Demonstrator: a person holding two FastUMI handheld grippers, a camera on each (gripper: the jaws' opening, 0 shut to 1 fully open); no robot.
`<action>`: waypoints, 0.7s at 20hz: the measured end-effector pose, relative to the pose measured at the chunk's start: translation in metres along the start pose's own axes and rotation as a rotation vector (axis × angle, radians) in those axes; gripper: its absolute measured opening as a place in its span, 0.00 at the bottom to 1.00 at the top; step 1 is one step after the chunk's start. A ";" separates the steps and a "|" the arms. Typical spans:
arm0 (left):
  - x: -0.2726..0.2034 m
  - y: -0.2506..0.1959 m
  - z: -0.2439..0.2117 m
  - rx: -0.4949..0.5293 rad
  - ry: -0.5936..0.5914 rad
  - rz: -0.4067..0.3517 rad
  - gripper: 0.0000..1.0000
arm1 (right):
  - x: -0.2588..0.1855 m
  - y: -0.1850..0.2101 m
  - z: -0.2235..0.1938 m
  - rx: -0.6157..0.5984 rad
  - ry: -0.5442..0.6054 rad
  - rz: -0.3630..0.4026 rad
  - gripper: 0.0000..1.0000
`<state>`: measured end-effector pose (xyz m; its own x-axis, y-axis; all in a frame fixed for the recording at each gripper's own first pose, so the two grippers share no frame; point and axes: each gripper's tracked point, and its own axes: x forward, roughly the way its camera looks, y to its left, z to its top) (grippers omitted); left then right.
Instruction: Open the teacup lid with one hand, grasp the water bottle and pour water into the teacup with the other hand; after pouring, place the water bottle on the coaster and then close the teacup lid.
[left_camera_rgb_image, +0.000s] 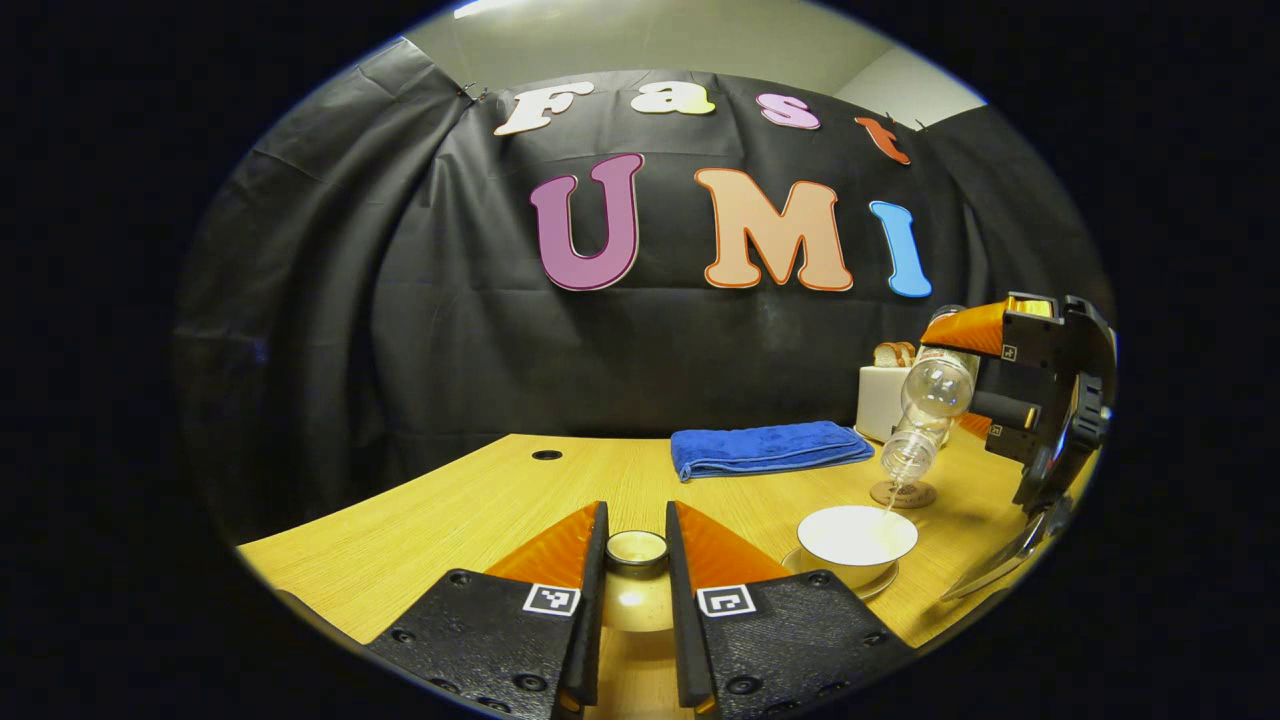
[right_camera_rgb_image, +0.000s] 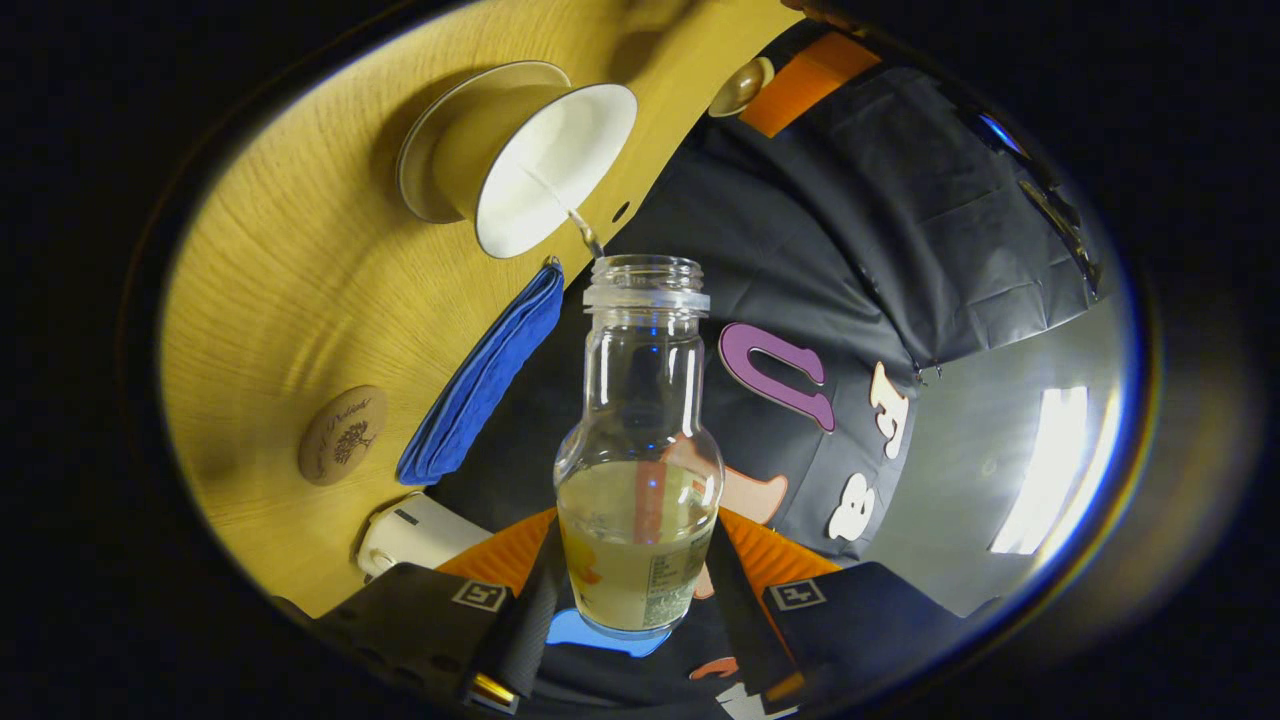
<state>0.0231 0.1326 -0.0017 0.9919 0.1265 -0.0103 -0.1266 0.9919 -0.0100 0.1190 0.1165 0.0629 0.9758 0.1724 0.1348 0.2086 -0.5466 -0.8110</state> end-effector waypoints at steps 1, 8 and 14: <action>0.000 0.000 0.000 0.000 0.000 0.000 0.27 | -0.001 0.000 0.001 -0.003 -0.003 -0.001 0.79; 0.000 0.001 -0.001 0.002 -0.001 0.002 0.28 | -0.003 0.024 0.005 0.126 0.018 0.071 0.77; 0.000 0.001 0.000 0.002 -0.002 0.002 0.29 | -0.014 0.060 0.009 0.461 0.076 0.223 0.80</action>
<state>0.0234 0.1336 -0.0020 0.9917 0.1287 -0.0087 -0.1287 0.9917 -0.0078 0.1173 0.0891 0.0073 0.9988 0.0237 -0.0431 -0.0393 -0.1421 -0.9891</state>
